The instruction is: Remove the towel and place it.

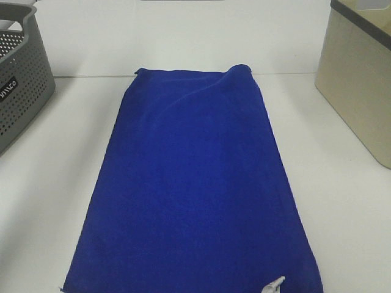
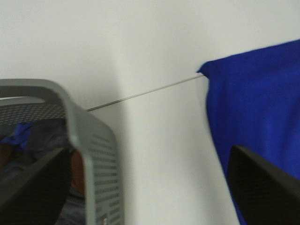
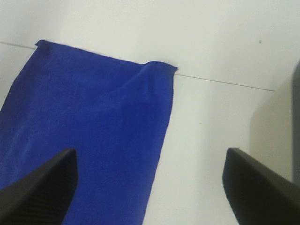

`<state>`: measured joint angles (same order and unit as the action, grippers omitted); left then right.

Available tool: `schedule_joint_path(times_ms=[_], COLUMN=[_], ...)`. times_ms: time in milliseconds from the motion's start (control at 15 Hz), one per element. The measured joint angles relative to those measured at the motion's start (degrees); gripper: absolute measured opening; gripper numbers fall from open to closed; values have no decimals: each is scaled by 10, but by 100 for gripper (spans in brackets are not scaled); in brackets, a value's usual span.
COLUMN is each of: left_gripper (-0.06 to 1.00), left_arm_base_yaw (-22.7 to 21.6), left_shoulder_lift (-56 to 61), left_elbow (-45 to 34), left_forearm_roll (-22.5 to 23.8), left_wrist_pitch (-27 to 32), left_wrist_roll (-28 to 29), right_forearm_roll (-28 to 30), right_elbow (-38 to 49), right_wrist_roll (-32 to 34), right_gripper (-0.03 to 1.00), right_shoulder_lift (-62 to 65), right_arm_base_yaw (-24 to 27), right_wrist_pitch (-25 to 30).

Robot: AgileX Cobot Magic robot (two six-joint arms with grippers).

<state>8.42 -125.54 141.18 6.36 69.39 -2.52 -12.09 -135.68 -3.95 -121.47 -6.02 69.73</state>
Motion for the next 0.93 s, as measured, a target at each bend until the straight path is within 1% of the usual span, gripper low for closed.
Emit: schedule_joint_path(times_ms=[67,133,267,333,467,600,667,800,933], left_gripper=[85,85,85,85,85,85,85,85,85], left_arm_base_yaw=[-28,-60,-113,-130,-141,-141,-141,-141,-141], left_shoulder_lift=[8,15,29,40,74,132,171,257,366], left_elbow=[0,0,-10,-25,-69,-160,-213,-332,-457], left_forearm_roll=[-10,-30,-90,-112,-122,-123,-122,-99,-64], left_wrist_pitch=[1,1,1,1,1,1,1,1,2], left_wrist_roll=[9,15,15,10,0,-4,-5,-5,3], right_forearm_roll=[0,3,11,20,38,43,44,49,49], right_elbow=[0,0,7,17,61,150,213,347,473], right_wrist_roll=[4,10,15,15,16,16,15,15,15], right_gripper=[82,82,82,82,82,82,82,82,82], right_shoulder_lift=[6,10,23,37,79,152,196,307,433], right_arm_base_yaw=[15,29,45,48,48,48,48,48,48], right_wrist_pitch=[0,0,0,0,0,0,0,0,0])
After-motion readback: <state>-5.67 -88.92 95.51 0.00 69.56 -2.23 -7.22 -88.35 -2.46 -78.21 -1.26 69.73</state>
